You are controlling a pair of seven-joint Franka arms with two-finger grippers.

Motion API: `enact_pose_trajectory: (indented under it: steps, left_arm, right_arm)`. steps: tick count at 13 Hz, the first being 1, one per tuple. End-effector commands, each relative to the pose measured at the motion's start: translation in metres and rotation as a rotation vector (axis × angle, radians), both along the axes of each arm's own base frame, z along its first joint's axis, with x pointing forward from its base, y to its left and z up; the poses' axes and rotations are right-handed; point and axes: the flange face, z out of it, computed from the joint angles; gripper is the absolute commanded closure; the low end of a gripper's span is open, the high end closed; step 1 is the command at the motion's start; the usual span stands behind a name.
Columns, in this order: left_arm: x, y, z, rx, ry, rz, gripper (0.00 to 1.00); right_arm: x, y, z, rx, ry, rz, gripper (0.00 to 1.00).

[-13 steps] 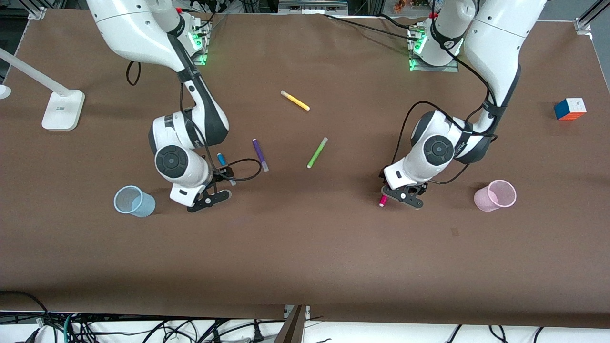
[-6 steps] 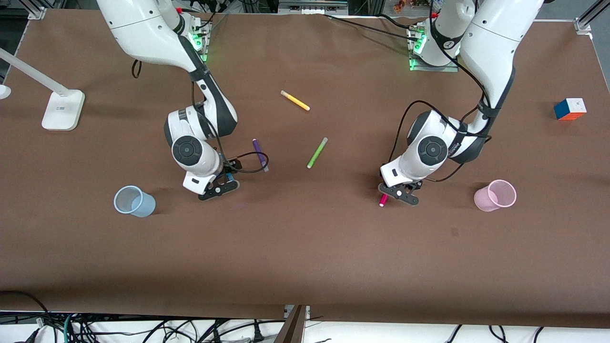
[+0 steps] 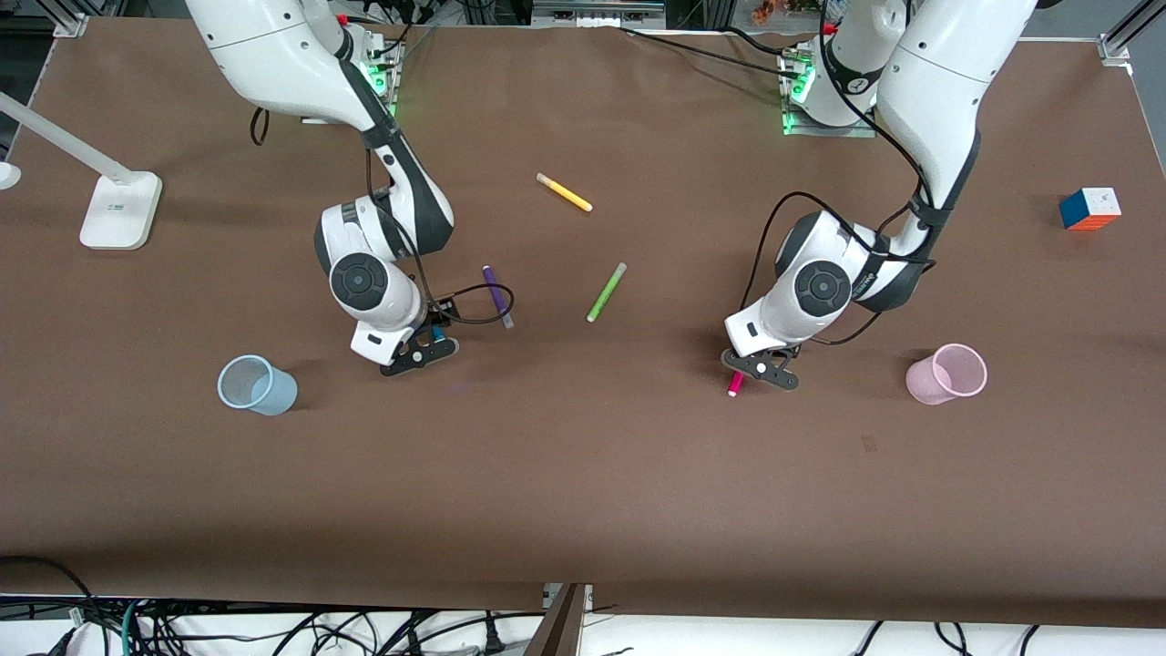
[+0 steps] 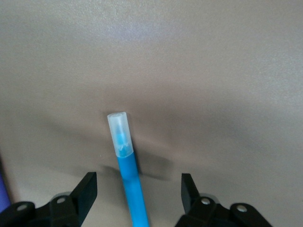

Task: Place pink and blue markers in matching cups
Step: 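Close the right gripper on the blue marker while the left gripper grasps the pink marker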

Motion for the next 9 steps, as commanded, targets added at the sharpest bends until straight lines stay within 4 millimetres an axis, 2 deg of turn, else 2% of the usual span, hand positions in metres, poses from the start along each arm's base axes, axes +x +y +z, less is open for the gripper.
enact_pose_trajectory:
  steps: [1,3,4,5,6,7,9]
  left_arm:
    - [0.006,0.007,0.028,0.035,-0.009,-0.01,1.0]
    - [0.015,0.026,0.069,0.079,0.053,-0.057,1.0]
    - [0.021,0.036,0.09,0.099,0.101,-0.095,1.0]
    - [0.024,0.045,0.108,0.12,0.168,-0.125,1.0]
    - [0.029,0.053,0.124,0.135,0.207,-0.125,1.0]
    - [0.037,0.066,0.141,0.153,0.229,-0.127,1.0]
    - [0.044,0.096,0.16,0.271,0.274,-0.185,1.0]
  right_arm:
    - [-0.008,0.001,0.003,0.016,-0.011,-0.011,0.19]
    - [-0.008,0.002,-0.001,0.019,-0.021,-0.01,0.19]
    - [-0.008,0.002,-0.002,0.019,-0.024,-0.009,0.23]
    - [-0.009,0.005,-0.002,0.02,-0.024,-0.004,0.4]
    - [-0.01,0.006,-0.002,0.018,-0.021,-0.002,0.61]
    - [-0.01,0.006,-0.002,0.018,-0.021,-0.002,0.71]
    - [-0.01,0.006,-0.004,0.018,-0.02,-0.002,0.73]
